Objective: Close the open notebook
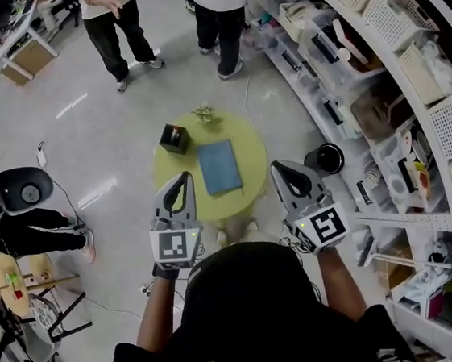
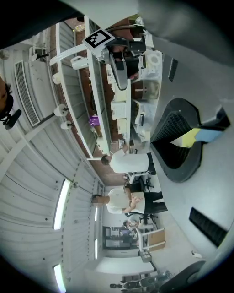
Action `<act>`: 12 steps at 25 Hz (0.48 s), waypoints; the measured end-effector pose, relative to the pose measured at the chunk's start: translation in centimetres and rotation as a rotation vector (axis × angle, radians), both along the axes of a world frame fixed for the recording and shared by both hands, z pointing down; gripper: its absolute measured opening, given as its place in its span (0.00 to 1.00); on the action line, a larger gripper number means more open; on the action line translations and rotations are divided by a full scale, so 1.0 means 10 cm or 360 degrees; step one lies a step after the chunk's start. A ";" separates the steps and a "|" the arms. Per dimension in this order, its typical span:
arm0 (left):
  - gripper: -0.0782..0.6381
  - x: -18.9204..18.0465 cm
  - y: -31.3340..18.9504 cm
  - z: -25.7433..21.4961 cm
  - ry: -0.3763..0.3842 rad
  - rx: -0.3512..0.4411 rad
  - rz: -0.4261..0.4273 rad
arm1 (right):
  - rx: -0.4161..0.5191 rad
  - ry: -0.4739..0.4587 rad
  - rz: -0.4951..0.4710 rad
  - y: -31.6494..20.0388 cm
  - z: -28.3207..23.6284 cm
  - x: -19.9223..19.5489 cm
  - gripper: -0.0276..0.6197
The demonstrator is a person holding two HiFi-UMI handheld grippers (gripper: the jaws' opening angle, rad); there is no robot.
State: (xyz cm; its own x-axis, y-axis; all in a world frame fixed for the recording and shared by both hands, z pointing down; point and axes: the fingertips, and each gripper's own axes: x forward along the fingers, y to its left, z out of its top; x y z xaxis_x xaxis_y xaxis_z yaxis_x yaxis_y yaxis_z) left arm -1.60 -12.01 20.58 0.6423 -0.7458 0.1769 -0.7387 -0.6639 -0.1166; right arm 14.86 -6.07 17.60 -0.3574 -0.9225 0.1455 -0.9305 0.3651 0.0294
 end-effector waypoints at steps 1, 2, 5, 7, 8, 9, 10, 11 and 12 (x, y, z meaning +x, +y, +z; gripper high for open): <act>0.13 0.02 0.01 0.00 -0.0009 0.0008 0.0007 | -0.0005 0.0019 -0.0005 0.01 0.01 0.00 0.05; 0.13 0.03 0.02 0.00 -0.0015 0.0014 0.0015 | -0.0010 0.0043 -0.0005 0.03 0.01 0.01 0.05; 0.13 0.07 0.03 -0.02 0.0001 0.0025 0.0039 | 0.0002 0.0098 0.0004 0.05 -0.02 -0.02 0.05; 0.13 0.05 0.04 -0.03 0.0019 0.0023 0.0042 | 0.0052 0.0126 -0.0033 0.05 -0.05 -0.10 0.05; 0.13 0.04 0.04 -0.04 0.0027 0.0020 0.0038 | 0.0069 0.0164 -0.0054 0.05 -0.07 -0.14 0.05; 0.13 0.03 0.05 -0.04 0.0033 0.0016 0.0034 | 0.0085 0.0229 -0.0076 0.05 -0.09 -0.17 0.05; 0.13 0.03 0.05 -0.05 0.0037 0.0013 0.0031 | 0.0095 0.0318 -0.0100 0.06 -0.11 -0.21 0.05; 0.13 0.03 0.05 -0.05 0.0036 0.0010 0.0031 | 0.0092 0.0411 -0.0122 0.07 -0.13 -0.23 0.05; 0.13 0.03 0.04 -0.05 0.0030 0.0010 0.0033 | 0.0074 0.0485 -0.0139 0.08 -0.12 -0.26 0.05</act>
State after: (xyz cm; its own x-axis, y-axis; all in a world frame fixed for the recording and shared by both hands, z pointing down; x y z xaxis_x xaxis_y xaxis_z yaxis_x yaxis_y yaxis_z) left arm -1.30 -11.56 20.04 0.6606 -0.7335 0.1600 -0.7271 -0.6782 -0.1070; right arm 12.25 -5.25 16.36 -0.3821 -0.8984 0.2165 -0.8413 0.4351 0.3207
